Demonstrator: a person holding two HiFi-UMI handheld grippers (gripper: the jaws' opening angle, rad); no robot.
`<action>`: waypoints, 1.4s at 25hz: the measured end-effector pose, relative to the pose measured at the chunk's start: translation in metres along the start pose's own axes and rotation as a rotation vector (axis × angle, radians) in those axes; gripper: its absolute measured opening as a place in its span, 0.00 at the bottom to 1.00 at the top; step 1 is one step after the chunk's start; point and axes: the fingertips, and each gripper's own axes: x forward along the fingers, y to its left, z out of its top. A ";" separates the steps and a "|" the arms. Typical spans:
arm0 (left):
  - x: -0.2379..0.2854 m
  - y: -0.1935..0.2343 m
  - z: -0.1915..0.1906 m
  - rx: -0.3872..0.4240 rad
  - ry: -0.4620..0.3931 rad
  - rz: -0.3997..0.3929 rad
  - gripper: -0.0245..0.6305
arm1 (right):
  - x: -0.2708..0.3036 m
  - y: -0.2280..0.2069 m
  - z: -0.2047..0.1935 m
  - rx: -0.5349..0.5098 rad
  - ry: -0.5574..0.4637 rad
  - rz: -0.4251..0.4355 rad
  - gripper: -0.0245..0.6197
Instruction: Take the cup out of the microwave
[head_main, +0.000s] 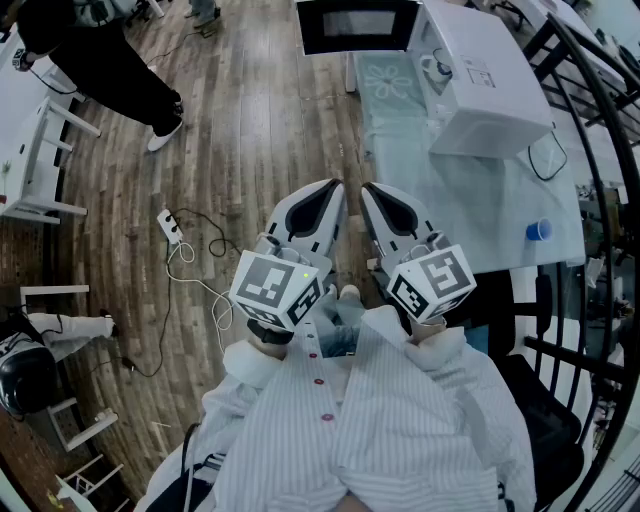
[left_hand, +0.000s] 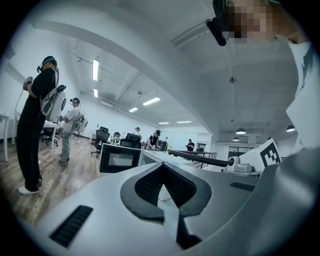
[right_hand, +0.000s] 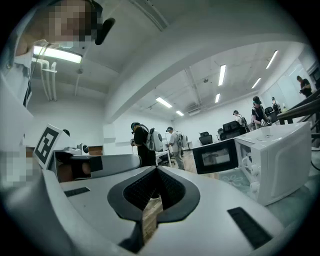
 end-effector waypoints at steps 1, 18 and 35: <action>0.001 -0.001 0.000 0.002 0.000 -0.001 0.05 | 0.000 -0.001 0.001 0.000 -0.001 0.001 0.09; 0.003 -0.015 -0.003 0.013 -0.016 0.063 0.05 | -0.006 -0.006 0.002 0.015 -0.012 0.068 0.09; 0.034 0.069 0.001 -0.014 -0.013 0.050 0.05 | 0.073 -0.026 -0.004 0.044 0.016 0.031 0.09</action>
